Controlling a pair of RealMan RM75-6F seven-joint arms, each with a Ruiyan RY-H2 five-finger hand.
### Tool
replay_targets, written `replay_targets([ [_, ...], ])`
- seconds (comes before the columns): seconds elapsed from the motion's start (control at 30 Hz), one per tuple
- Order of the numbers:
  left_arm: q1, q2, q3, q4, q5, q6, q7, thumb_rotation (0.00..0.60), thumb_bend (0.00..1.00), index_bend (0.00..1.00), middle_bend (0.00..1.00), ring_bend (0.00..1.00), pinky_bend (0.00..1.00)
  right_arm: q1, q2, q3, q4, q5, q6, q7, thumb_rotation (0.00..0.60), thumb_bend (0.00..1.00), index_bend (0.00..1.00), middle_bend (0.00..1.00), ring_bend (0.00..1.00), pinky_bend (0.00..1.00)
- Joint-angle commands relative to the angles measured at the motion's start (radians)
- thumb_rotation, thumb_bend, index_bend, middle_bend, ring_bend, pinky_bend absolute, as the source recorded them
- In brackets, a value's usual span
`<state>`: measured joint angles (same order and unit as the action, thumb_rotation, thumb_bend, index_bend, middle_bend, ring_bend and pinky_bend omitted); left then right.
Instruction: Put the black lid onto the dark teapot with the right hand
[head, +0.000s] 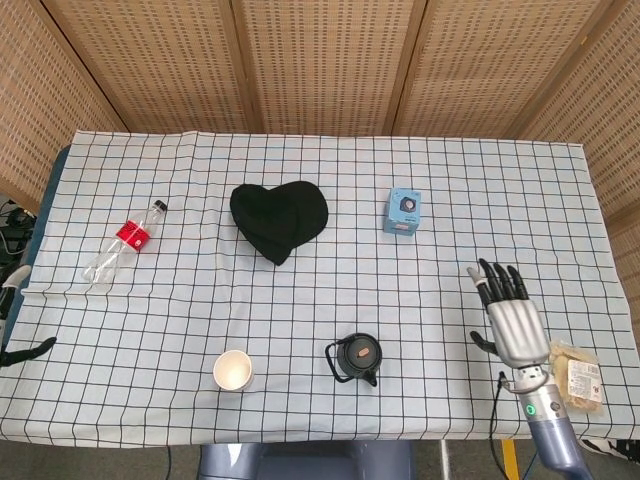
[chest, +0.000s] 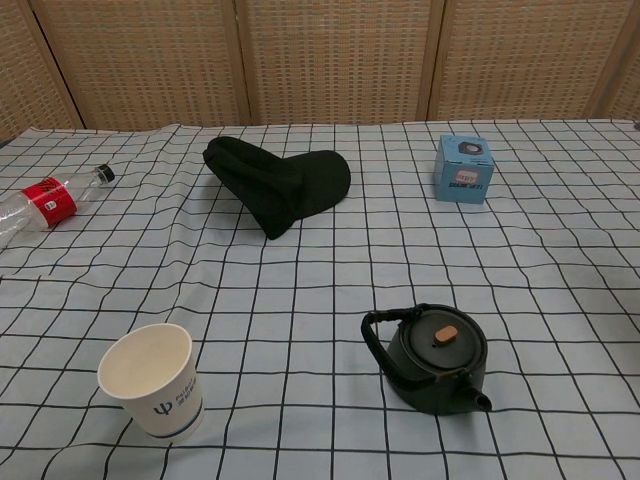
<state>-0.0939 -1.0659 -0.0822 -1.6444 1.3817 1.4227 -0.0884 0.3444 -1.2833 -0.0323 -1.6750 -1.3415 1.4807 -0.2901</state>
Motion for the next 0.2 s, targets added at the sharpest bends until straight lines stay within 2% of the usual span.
replay_targets([
  [0.03,0.0,-0.005,0.0,0.006,0.003,0.004,0.001,0.6,0.02,0.0,0.0,0.0,0.0,-0.066,0.005,-0.015,0.061,-0.056,0.075,0.064,0.6,0.33,0.04,0.0,0.0,0.0],
  [0.2,-0.001,-0.013,-0.002,0.014,0.001,0.004,0.004,0.6,0.02,0.0,0.0,0.0,0.0,-0.105,0.011,-0.014,0.091,-0.088,0.114,0.103,0.6,0.33,0.0,0.0,0.0,0.0],
])
